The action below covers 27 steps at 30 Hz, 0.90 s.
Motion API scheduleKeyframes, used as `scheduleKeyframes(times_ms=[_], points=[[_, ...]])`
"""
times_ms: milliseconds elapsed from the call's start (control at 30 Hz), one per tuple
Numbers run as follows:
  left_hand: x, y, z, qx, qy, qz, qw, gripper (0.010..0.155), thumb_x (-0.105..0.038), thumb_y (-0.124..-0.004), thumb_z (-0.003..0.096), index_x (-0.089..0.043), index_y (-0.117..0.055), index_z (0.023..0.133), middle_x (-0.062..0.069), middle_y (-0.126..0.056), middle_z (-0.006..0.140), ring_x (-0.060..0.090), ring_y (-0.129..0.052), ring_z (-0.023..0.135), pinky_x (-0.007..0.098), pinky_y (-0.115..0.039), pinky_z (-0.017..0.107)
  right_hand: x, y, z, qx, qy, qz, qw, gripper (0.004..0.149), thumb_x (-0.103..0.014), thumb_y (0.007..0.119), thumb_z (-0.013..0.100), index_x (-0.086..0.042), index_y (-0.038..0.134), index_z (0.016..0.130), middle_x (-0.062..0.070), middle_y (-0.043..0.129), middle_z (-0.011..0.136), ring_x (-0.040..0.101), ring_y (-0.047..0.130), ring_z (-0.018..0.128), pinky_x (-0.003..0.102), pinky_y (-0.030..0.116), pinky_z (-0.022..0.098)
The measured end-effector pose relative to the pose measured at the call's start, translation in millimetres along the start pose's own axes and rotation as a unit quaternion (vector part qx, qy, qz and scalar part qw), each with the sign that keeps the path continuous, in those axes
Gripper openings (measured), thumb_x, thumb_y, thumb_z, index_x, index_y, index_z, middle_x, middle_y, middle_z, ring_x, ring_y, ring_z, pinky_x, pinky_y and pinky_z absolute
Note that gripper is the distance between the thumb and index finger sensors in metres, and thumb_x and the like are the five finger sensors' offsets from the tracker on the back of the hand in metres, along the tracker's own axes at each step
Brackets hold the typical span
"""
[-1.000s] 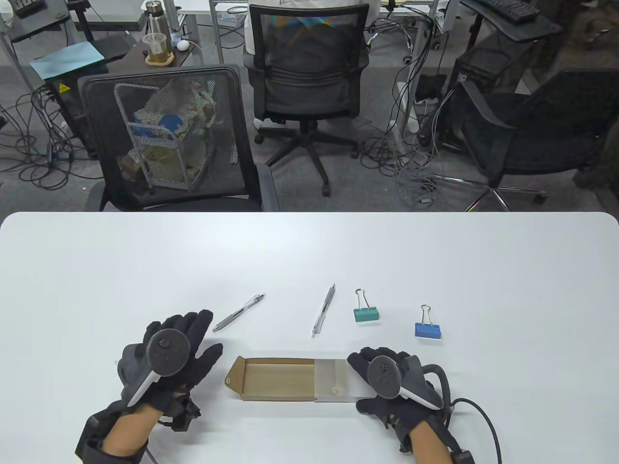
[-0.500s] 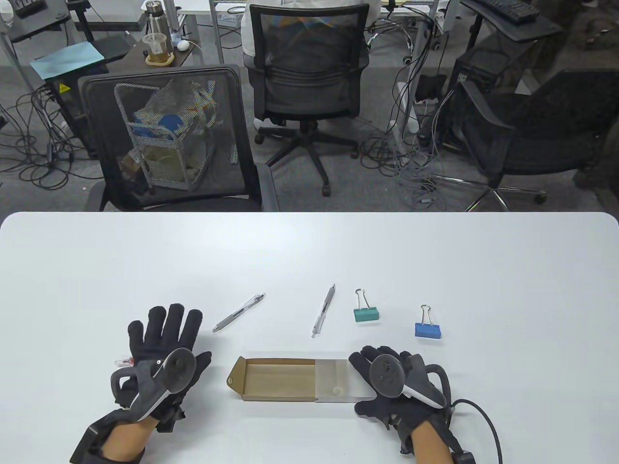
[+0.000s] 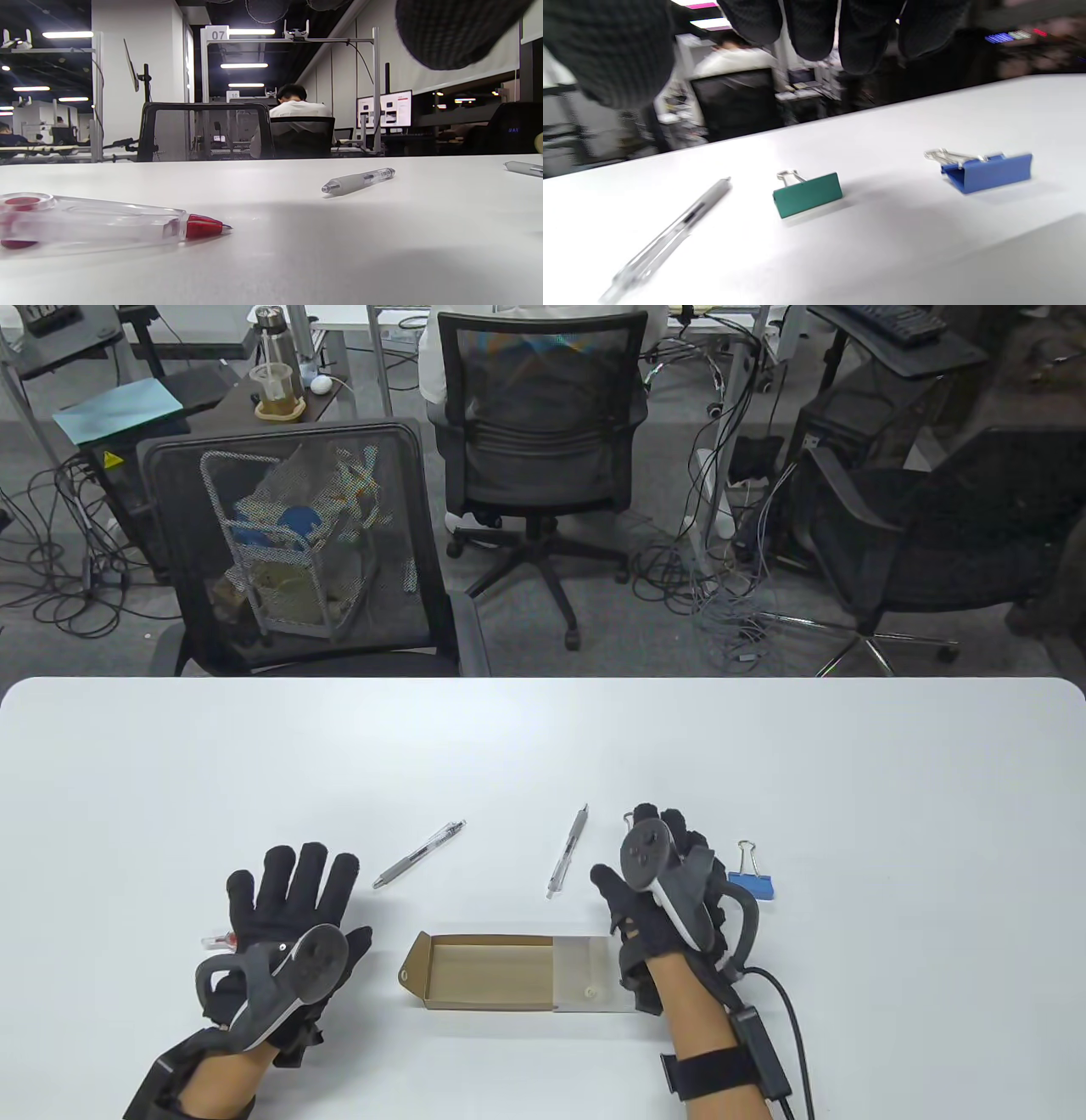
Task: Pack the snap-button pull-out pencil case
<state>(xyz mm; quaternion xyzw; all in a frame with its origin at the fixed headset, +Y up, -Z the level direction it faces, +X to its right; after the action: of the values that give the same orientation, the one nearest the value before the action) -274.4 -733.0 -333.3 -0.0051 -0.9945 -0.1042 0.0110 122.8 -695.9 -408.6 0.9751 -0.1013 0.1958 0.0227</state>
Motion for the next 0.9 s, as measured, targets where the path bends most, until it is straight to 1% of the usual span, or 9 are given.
scheduleKeyframes(times_ms=[100,200,300,367,433,500,700,800,900], points=[[1,1,0,-0.002,0.001,-0.001,1.000,0.089,-0.068,-0.077,0.0335,-0.051,-0.035,0.110,-0.013,-0.033,0.125,0.027,-0.030,0.123,0.064,-0.020,0.086,-11,4,23,-0.008,0.041,-0.047,0.998,0.085,-0.069,0.080,0.034,-0.040,0.048,0.107,-0.004,0.053,0.120,0.032,0.064,0.105,0.055,0.057,0.077],[2,0,0,-0.002,0.001,0.000,1.000,0.089,-0.068,-0.077,0.0334,-0.051,-0.035,0.110,-0.012,-0.034,0.124,0.028,-0.030,0.123,0.064,-0.021,0.086,-18,14,38,-0.021,0.069,-0.111,0.991,0.083,-0.069,0.081,0.034,-0.039,0.053,0.106,-0.004,0.059,0.118,0.031,0.068,0.103,0.054,0.059,0.076],[1,1,0,-0.001,0.000,0.001,1.000,0.089,-0.068,-0.077,0.0334,-0.051,-0.035,0.110,-0.013,-0.034,0.124,0.028,-0.030,0.123,0.064,-0.021,0.086,-23,27,48,-0.041,0.085,-0.145,0.985,0.082,-0.069,0.081,0.034,-0.038,0.056,0.105,-0.003,0.064,0.115,0.030,0.071,0.101,0.054,0.060,0.075],[1,1,0,0.000,0.001,0.001,1.000,0.089,-0.068,-0.077,0.0335,-0.051,-0.035,0.110,-0.013,-0.034,0.124,0.028,-0.030,0.123,0.064,-0.021,0.086,-26,32,51,-0.040,0.089,-0.158,0.983,0.080,-0.068,0.082,0.033,-0.037,0.059,0.104,-0.003,0.068,0.113,0.030,0.073,0.100,0.054,0.061,0.075],[1,1,0,0.001,0.001,0.000,1.000,0.089,-0.068,-0.077,0.0337,-0.051,-0.035,0.110,-0.013,-0.034,0.124,0.027,-0.030,0.123,0.064,-0.021,0.086,-29,37,54,-0.042,0.095,-0.193,0.976,0.078,-0.068,0.083,0.033,-0.036,0.064,0.102,-0.003,0.073,0.110,0.030,0.077,0.097,0.053,0.063,0.074],[1,2,0,0.002,0.002,0.001,1.000,0.089,-0.068,-0.077,0.0336,-0.051,-0.035,0.110,-0.012,-0.034,0.124,0.027,-0.030,0.123,0.064,-0.021,0.086,-31,39,56,-0.050,0.101,-0.213,0.971,0.078,-0.068,0.083,0.033,-0.036,0.065,0.102,-0.002,0.074,0.109,0.030,0.078,0.096,0.053,0.064,0.073],[2,2,0,0.006,0.005,0.001,1.000,0.089,-0.068,-0.077,0.0336,-0.051,-0.035,0.110,-0.013,-0.033,0.124,0.027,-0.030,0.123,0.065,-0.020,0.086,-29,44,53,-0.082,0.112,-0.222,0.965,0.075,-0.066,0.083,0.034,-0.033,0.070,0.099,-0.001,0.079,0.105,0.030,0.083,0.092,0.053,0.066,0.071],[2,2,0,0.007,0.005,0.000,1.000,0.089,-0.068,-0.077,0.0336,-0.051,-0.035,0.110,-0.013,-0.034,0.124,0.028,-0.030,0.123,0.065,-0.020,0.086,-28,44,51,-0.081,0.113,-0.225,0.964,0.069,-0.064,0.084,0.034,-0.034,0.074,0.096,-0.002,0.083,0.102,0.029,0.085,0.090,0.052,0.068,0.070],[3,3,0,0.007,0.006,0.000,1.000,0.089,-0.068,-0.077,0.0337,-0.051,-0.035,0.110,-0.012,-0.034,0.124,0.028,-0.030,0.123,0.065,-0.020,0.086,-29,43,51,-0.065,0.109,-0.227,0.966,0.065,-0.062,0.083,0.035,-0.035,0.077,0.094,-0.004,0.086,0.099,0.027,0.088,0.087,0.051,0.069,0.069]])
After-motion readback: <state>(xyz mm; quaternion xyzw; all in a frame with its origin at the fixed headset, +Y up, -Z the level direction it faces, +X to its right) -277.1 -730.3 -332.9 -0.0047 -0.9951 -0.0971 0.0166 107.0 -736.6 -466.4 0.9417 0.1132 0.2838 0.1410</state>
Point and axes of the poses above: the tracker on the back of each hand, its own x axis roughly to the little-finger side, its own z axis roughly from the wrist to the fingertips, y = z × x, the point moved 4 cm from there along z, roughly from the wrist to the fingertips
